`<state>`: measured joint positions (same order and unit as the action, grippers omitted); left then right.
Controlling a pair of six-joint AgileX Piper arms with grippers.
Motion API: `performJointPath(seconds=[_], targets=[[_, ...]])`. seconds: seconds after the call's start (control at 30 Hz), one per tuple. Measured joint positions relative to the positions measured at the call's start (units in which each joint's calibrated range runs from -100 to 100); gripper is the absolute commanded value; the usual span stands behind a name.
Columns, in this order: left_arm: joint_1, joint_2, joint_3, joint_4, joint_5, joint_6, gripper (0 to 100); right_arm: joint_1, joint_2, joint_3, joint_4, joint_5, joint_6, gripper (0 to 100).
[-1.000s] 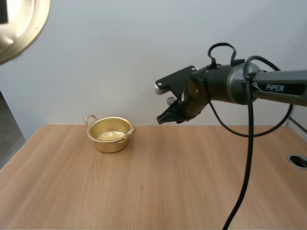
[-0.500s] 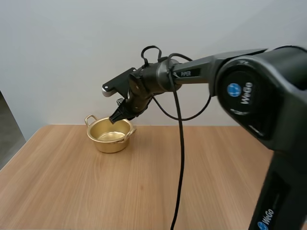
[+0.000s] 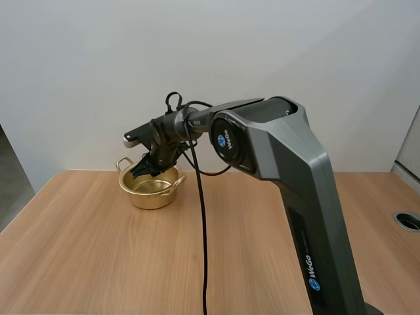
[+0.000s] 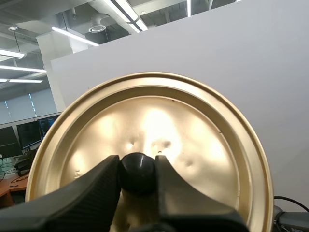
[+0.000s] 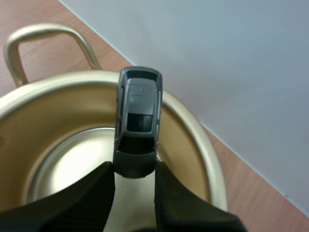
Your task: Open the pot, put the car inside, and close it
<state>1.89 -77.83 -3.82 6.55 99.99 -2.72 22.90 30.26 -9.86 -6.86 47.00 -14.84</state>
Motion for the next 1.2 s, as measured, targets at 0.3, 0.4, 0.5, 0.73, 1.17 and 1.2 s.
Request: performJointPath(seconds=[0.3,0.4,0.5,0.73,1.17,1.2], targets=[[0.00,1.44,0.00,0.00,0.00,0.35,0,0.71,2.80,-0.97,-0.12,1.19,0.15,0],[0.00,1.55,0.00,0.00,0.00,0.35,0,0.83,2.80,-0.97,-0.81,1.19,0.24,39],[0.00,1.55,0.00,0.00,0.00,0.35,0,1.01,2.57,-0.97,-2.50,1.21,0.24,86],[0.00,1.55,0.00,0.00,0.00,0.35,0,1.18,-1.00,-0.97,-6.31,0.24,0.24,97],[0.00,8.66,7.10,8.37,0.00,0.13,0,-0.59,-16.95,-0.97,-9.19,21.22,4.79,0],[0.00,9.81,8.40,9.07,0.00,-0.08,0,-1.16,-18.39,-0.97,-9.19,23.99,5.33,0]])
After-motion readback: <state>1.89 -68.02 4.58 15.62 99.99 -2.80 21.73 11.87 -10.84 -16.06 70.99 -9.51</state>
